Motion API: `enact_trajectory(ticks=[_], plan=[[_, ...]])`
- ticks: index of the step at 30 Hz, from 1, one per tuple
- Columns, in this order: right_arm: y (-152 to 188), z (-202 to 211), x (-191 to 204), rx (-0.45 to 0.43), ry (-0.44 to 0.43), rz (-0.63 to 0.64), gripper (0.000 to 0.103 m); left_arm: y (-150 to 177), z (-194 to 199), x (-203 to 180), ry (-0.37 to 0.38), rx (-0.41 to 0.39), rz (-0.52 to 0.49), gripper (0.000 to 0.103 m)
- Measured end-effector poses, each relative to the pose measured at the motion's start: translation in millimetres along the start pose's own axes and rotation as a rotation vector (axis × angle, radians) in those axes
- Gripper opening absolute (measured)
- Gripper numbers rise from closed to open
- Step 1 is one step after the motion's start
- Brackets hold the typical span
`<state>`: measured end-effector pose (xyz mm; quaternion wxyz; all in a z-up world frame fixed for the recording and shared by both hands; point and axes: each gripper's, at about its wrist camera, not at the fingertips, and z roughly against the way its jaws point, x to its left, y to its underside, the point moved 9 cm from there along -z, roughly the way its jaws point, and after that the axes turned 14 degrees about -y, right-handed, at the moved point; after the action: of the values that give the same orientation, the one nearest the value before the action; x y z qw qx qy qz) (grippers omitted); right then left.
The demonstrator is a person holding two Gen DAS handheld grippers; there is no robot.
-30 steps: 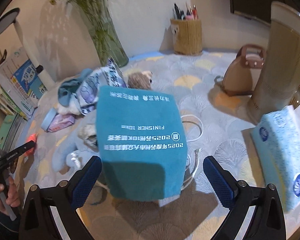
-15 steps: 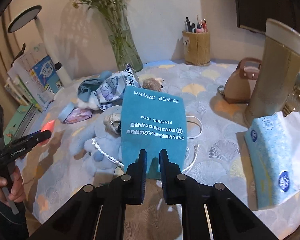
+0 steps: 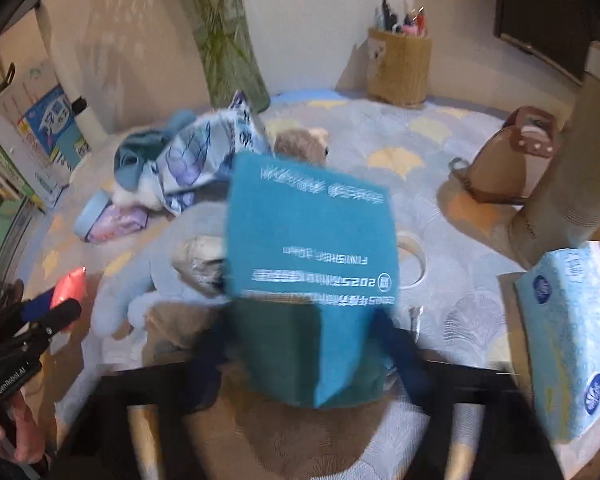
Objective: Organize soft objects
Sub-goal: 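Lift and carry the pink packet and teal bag toward the round glass plate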
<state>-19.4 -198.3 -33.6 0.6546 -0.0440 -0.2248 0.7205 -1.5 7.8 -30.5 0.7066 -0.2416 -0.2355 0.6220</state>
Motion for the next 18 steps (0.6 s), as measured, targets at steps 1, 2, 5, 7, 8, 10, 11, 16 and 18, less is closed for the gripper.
enact_trajectory(ticks=[1,2,5,7,8,10,11,16,18], plan=[[1.0,4.6,-3.5,-0.006,0.011,-0.005,0.031,1.2,-0.7,-0.8,0.002,0.002,-0.003,0.039],[2.0,10.6,-6.5,-0.014,0.023,-0.005,0.028,2.7,-1.5,-1.9,0.005,0.004,-0.007,0.039],[7.9,38.8,-13.1,-0.053,0.041,0.013,0.024,5.6,-4.1,-4.7,0.019,0.004,-0.012,0.039],[12.5,59.1,-16.4,-0.079,0.034,0.01,0.023,8.1,-7.4,-6.8,0.029,0.009,-0.008,0.039],[14.1,67.9,-16.3,-0.091,0.012,0.007,0.023,9.4,-8.9,-7.4,0.033,0.012,-0.006,0.039],[17.5,82.0,-15.3,-0.103,-0.031,0.0,0.023,11.6,-11.0,-7.6,0.024,0.014,-0.007,0.039],[20.4,85.6,-13.9,-0.094,-0.052,-0.001,0.023,11.8,-10.6,-7.2,0.022,0.011,-0.007,0.039],[24.9,106.2,-0.8,-0.105,-0.188,-0.007,0.023,11.9,-8.7,-4.0,0.037,-0.003,0.01,0.039],[18.6,112.8,6.3,-0.133,-0.26,-0.023,0.023,11.4,-10.2,-3.0,0.042,0.002,0.017,0.039]])
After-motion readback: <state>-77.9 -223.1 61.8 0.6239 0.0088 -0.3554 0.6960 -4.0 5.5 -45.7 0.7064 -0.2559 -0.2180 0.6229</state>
